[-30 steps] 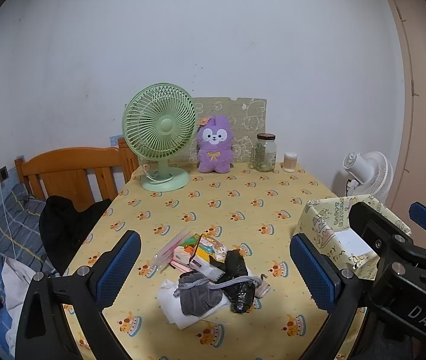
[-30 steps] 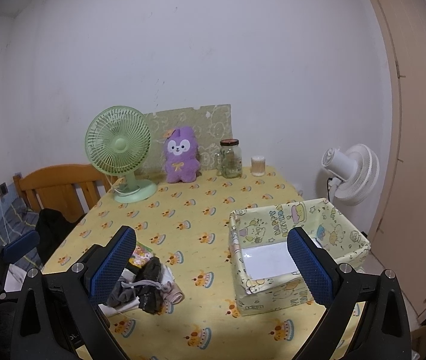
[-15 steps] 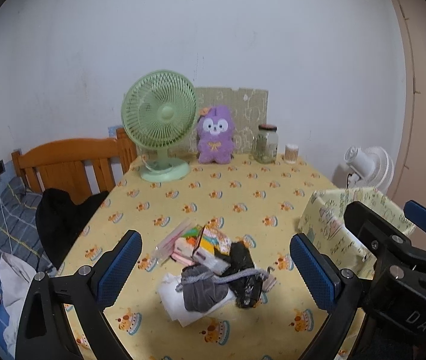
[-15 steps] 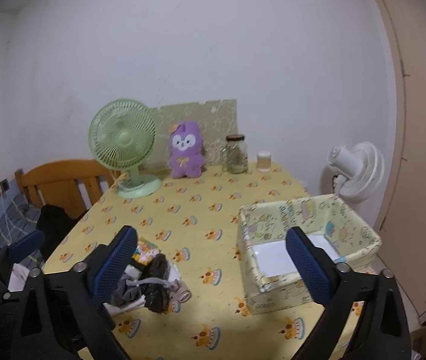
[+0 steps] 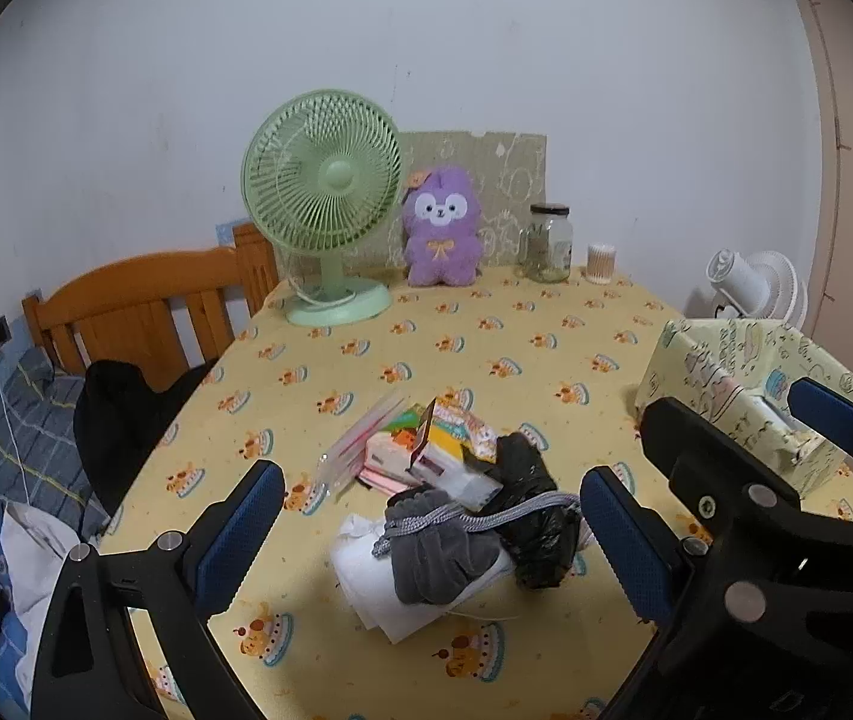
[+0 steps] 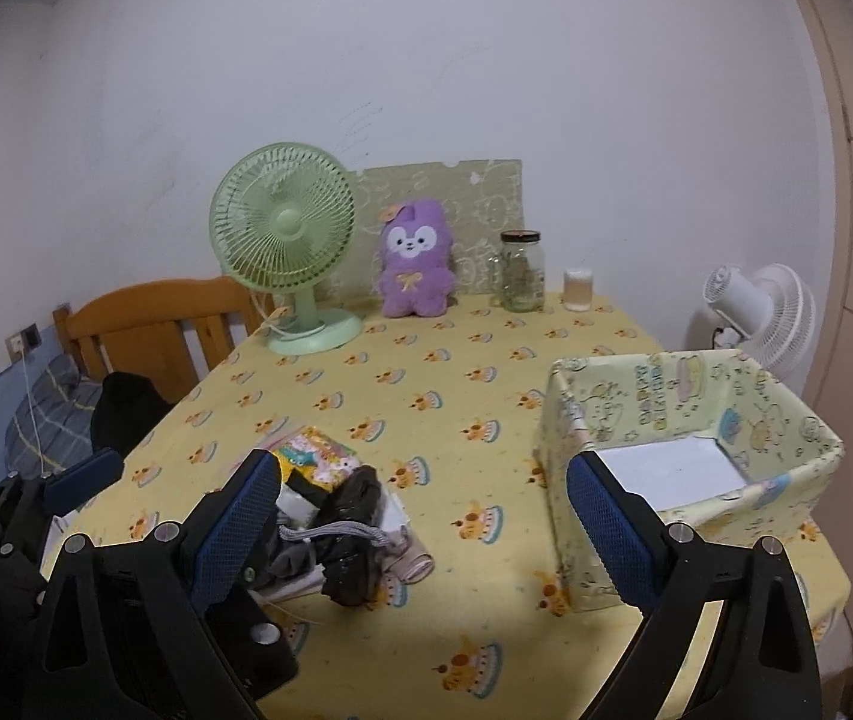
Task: Organize soft objects
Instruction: 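Reach both grippers down to the grey knit bundle and black item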
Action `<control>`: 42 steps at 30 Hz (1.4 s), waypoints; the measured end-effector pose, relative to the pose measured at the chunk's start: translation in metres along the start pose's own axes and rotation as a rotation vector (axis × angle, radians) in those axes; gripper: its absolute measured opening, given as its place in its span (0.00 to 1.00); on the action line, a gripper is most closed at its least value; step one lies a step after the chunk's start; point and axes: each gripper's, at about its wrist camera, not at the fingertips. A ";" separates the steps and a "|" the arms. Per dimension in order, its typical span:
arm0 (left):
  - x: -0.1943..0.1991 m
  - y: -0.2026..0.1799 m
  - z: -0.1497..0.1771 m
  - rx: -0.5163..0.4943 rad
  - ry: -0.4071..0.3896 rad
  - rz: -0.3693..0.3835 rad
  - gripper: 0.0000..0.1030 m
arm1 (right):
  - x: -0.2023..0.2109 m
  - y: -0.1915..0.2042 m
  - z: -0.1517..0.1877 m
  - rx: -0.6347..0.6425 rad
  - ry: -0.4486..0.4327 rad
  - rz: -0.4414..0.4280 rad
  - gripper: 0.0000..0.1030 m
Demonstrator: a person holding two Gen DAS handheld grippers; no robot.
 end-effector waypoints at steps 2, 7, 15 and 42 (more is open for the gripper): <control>-0.005 0.002 0.003 0.006 0.008 -0.004 0.97 | -0.005 0.002 0.002 -0.001 0.014 -0.007 0.95; -0.023 0.008 0.007 0.016 0.054 -0.003 0.93 | -0.025 0.007 0.006 0.005 0.060 -0.018 0.95; -0.049 0.017 0.014 0.043 0.127 -0.016 0.88 | -0.055 0.014 0.013 -0.004 0.139 -0.059 0.92; -0.079 0.011 0.029 0.051 0.239 0.052 0.43 | -0.108 0.023 0.031 -0.034 0.316 -0.156 0.34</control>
Point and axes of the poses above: each gripper's, at about its wrist camera, not at the fingertips, and x roughly against the way its jaws point, y to its left, z to its underside, and after that the axes turned 10 degrees about x, right-handed
